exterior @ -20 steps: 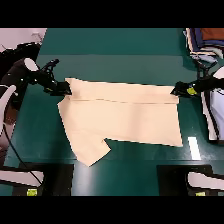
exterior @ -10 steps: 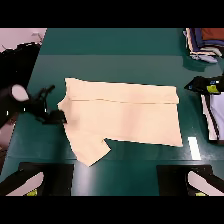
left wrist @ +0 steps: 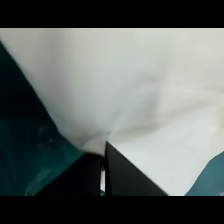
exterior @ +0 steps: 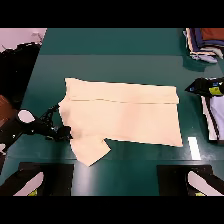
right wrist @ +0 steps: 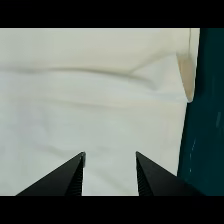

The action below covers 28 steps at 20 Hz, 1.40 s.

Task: Fold the shirts.

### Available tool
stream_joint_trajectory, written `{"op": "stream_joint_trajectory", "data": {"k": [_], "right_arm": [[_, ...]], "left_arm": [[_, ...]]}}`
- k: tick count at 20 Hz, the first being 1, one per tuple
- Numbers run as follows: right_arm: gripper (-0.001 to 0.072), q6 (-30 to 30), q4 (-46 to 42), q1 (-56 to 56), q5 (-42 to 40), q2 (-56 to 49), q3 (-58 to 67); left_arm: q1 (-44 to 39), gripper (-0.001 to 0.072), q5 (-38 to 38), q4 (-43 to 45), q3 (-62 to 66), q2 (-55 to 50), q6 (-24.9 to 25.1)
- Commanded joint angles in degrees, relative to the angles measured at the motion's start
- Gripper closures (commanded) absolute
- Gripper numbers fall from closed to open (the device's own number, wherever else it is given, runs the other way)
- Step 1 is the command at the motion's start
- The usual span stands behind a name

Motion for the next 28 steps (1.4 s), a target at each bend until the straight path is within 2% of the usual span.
{"op": "stream_joint_trajectory", "data": {"k": [1,3,6,7,8,9,13,17,18,19,20,21,22,23,24,26,28], "right_arm": [[0.0337,0.02,-2.64,-2.16,7.13,0.09,-0.09],[0.0337,0.02,-5.75,-4.72,9.88,1.16,-3.17],[0.0331,0.02,-6.93,-11.52,8.48,6.16,-16.31],[0.0307,0.02,-6.95,-14.03,8.35,7.72,-21.35],[0.0192,0.02,-6.93,-16.9,8.37,8.98,-26.73],[0.018,0.0,-6.88,-19.39,8.24,9.79,-31.39],[0.0209,-0.2,-0.55,-22.58,3.67,11.82,-44.5],[0.0217,-0.2,-0.52,-16.9,2.32,7.8,-40.41],[0.0296,-0.2,-0.74,-15.26,2.32,6.08,-39.26],[0.0336,-0.2,-0.94,-13.92,2.19,4.72,-38.36],[0.0339,-0.2,-0.98,-12.46,2.1,3.43,-37.46],[0.0437,-0.24,-1.03,-11.08,2.03,2.43,-36.63],[0.0568,-0.26,-1.01,-9.88,2.12,1.92,-36.0],[0.0652,-0.31,-1.03,-8.63,2.12,1.9,-35.45],[0.0696,-0.48,-1.09,-7.19,2.29,2.34,-34.77],[0.0696,-0.48,-2.4,-5.22,3.21,5.14,-33.11],[0.0697,-0.46,-4.87,-3.96,6.14,9.44,-31.01]], "left_arm": [[0.0,0.0682,0.85,-1.92,0.17,0.59,1.68],[-0.02,0.0682,-0.44,-1.92,2.45,0.59,1.77],[0.0,0.0682,-1.42,-1.86,5.92,0.59,2.19],[0.0,0.0682,-1.4,-1.88,6.8,0.59,2.21],[0.0,0.0682,-1.33,-1.86,7.43,0.59,2.21],[-0.02,0.0682,-0.87,-1.92,7.74,0.59,2.21],[0.0,0.0681,1.01,-1.99,7.74,0.59,2.16],[0.0,0.0682,0.98,-1.92,7.74,0.59,2.16],[0.0,0.0681,0.98,-1.9,7.74,0.59,2.14],[0.0,0.0681,0.98,-1.75,7.74,0.59,2.16],[0.0,0.0682,0.94,-1.51,7.74,0.59,2.19],[0.0,0.0682,0.94,-1.14,7.74,0.59,2.19],[0.0,0.0683,0.94,-0.24,7.74,0.59,2.14],[0.0,0.0683,0.33,1.14,7.85,0.59,2.01],[0.0,0.0683,-1.36,3.06,8.48,0.61,1.42],[0.0,0.0684,-3.52,6.45,9.55,4.24,0.09],[0.0,0.0684,-6.36,11.02,10.49,10.64,-3.5]]}}
